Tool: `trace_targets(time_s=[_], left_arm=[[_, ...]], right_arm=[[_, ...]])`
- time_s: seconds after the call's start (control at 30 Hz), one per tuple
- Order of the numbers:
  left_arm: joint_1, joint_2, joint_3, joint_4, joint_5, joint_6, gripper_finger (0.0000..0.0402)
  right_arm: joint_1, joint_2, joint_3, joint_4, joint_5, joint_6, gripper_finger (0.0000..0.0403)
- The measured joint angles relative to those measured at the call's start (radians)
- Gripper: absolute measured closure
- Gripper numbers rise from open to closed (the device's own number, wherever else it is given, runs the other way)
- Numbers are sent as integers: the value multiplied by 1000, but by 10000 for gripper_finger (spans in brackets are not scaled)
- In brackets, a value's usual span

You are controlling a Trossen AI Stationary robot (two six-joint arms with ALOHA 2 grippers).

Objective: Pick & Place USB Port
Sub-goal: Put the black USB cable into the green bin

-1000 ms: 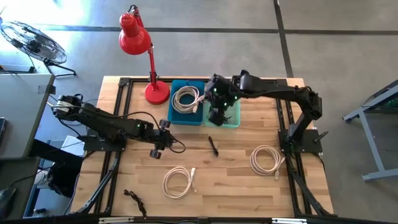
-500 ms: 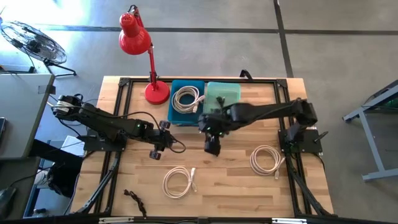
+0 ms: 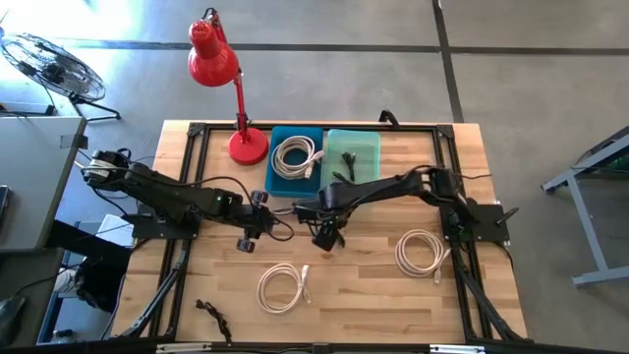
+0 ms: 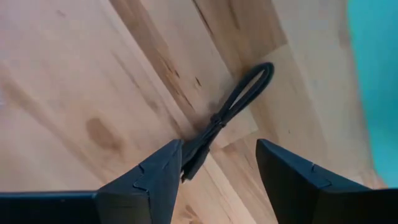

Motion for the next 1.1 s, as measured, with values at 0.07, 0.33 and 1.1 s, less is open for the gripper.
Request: trace_targets(time_s=[0.07,0.33,1.1], left_arm=[[0,0,0,-16,0,-2,266],[0,0,0,-53,0,-9,266],[0,0,0,-67,-2,-10,266]], right_arm=[[0,25,0,-4,-2,0,203],[0,90,0,-5,-31,-24,203],[24,137,5,-26,-31,-175,396]])
